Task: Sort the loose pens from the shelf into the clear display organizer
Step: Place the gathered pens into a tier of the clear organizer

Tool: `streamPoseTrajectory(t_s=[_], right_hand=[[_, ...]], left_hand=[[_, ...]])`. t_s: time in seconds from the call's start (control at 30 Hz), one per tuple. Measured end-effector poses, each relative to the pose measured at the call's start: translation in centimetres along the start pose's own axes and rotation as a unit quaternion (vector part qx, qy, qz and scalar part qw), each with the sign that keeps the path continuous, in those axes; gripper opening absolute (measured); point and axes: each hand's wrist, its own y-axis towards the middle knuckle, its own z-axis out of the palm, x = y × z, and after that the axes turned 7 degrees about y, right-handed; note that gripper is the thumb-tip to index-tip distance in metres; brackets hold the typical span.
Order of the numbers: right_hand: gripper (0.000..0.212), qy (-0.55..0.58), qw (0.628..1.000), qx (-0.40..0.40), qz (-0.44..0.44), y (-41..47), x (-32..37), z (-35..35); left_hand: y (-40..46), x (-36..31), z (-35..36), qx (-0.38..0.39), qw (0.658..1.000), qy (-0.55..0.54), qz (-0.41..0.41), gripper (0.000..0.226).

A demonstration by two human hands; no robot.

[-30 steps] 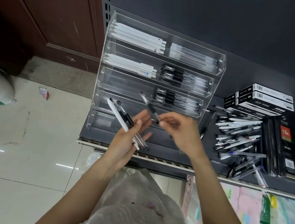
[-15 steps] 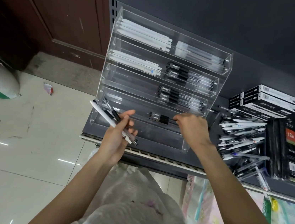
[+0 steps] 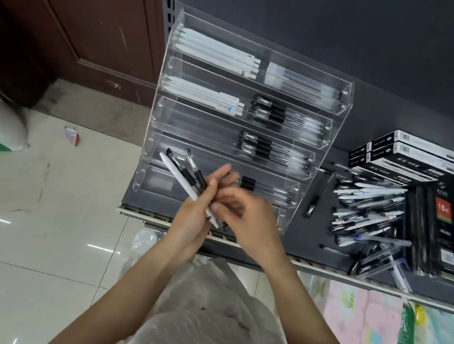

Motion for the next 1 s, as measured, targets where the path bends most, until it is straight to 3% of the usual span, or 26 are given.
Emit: streamPoseTrajectory(t_s=[0.17, 0.27, 0.33, 0.4, 0.5, 0.6, 0.8, 1.0], right_hand=[[0.017, 0.039, 0.999, 0.021, 0.018, -0.1, -1.1, -1.6], [0.018, -0.089, 0.993, -0.066, -0.041, 0.2, -2.7, -3.9], [0.017, -0.217, 0.964, -0.134, -0.077, 0.6, -3.9, -6.0], [0.017, -0.323, 0.929, -0.152, -0.100, 1.4, -4.9, -7.5], [0.019, -0.438, 0.885, -0.113, -0.111, 2.9, -6.2, -7.9], [0.035, -0.525, 0.843, -0.053, -0.105, 4.3, -7.2, -7.3], [0.035, -0.563, 0.814, -0.038, -0.141, 4.6, -6.8, -6.9], [0.039, -0.548, 0.815, -0.056, -0.178, 4.4, -7.6, -6.6]], left_hand=[[-0.1, 0.3, 0.5, 0.048, 0.999, 0.009, -0.017, 0.047], [0.0, 0.7, 0.7, 0.035, 0.999, -0.003, -0.024, 0.040], [0.2, 0.9, 0.2, 0.006, 0.999, -0.011, -0.035, 0.036], [0.2, 0.8, -0.7, -0.030, 0.998, -0.021, -0.042, 0.032], [0.2, 0.7, -1.8, -0.076, 0.995, -0.029, -0.050, 0.031], [0.2, 0.5, -2.4, -0.099, 0.993, -0.036, -0.045, 0.031], [0.1, 0.8, -3.0, -0.113, 0.992, -0.047, -0.034, 0.030], [-0.2, 1.0, -2.7, -0.116, 0.992, -0.048, -0.030, 0.030]])
